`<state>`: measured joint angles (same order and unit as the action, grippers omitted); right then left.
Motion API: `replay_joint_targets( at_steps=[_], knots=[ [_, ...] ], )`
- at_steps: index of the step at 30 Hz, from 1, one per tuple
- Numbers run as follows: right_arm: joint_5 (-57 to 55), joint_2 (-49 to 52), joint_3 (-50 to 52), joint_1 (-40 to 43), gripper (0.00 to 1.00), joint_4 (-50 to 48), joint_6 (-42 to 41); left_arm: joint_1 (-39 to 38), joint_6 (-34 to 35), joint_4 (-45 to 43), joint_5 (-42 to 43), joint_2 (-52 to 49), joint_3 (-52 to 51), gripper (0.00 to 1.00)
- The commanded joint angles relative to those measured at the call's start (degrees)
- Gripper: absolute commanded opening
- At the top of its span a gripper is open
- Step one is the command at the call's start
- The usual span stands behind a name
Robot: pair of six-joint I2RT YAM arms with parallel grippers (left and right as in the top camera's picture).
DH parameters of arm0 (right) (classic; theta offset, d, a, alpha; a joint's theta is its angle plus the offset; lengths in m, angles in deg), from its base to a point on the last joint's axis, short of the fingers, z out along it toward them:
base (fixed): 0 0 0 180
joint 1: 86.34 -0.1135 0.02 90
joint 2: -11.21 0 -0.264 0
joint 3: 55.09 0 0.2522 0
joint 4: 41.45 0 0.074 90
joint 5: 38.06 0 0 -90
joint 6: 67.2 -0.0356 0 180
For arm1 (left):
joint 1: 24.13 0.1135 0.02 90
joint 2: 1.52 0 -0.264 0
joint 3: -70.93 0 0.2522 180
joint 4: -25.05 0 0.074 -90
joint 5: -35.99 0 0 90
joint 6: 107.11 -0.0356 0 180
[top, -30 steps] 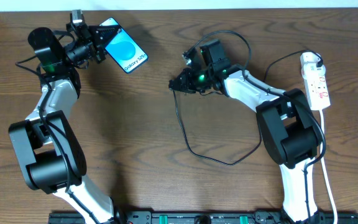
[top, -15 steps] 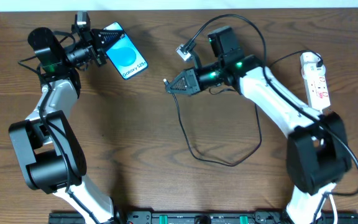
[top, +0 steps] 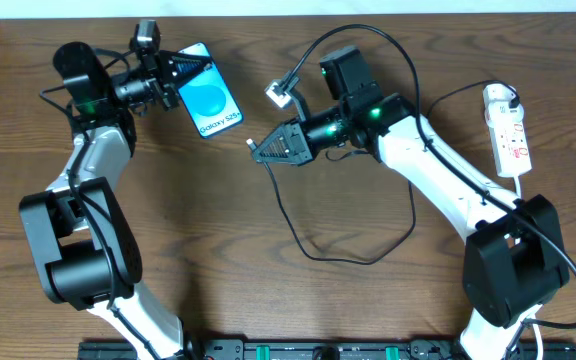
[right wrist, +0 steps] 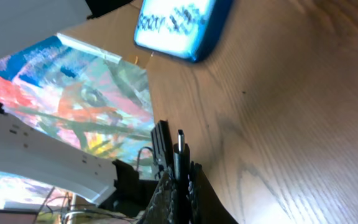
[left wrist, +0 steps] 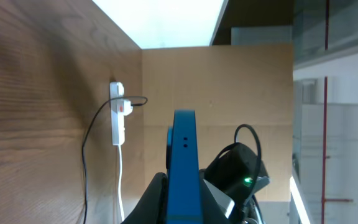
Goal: Plug charger to phone and switch on socket
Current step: 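Lift the connector and carry it left to the phone's bottom port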
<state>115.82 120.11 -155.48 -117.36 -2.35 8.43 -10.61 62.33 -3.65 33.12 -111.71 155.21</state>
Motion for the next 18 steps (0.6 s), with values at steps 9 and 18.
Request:
replay_joint_targets(
  at_steps=[9,18],
  knots=[
    [1.22,-0.50,-0.68,-0.68,0.01,-1.57,-4.50,-1.22,-2.64,-0.50,-0.66,0.46,0.96,0.07],
    [1.20,-0.09,-0.68,-0.68,0.01,-6.29,-10.62,-1.33,-1.95,-2.27,-2.40,0.46,0.96,0.07]
  ],
)
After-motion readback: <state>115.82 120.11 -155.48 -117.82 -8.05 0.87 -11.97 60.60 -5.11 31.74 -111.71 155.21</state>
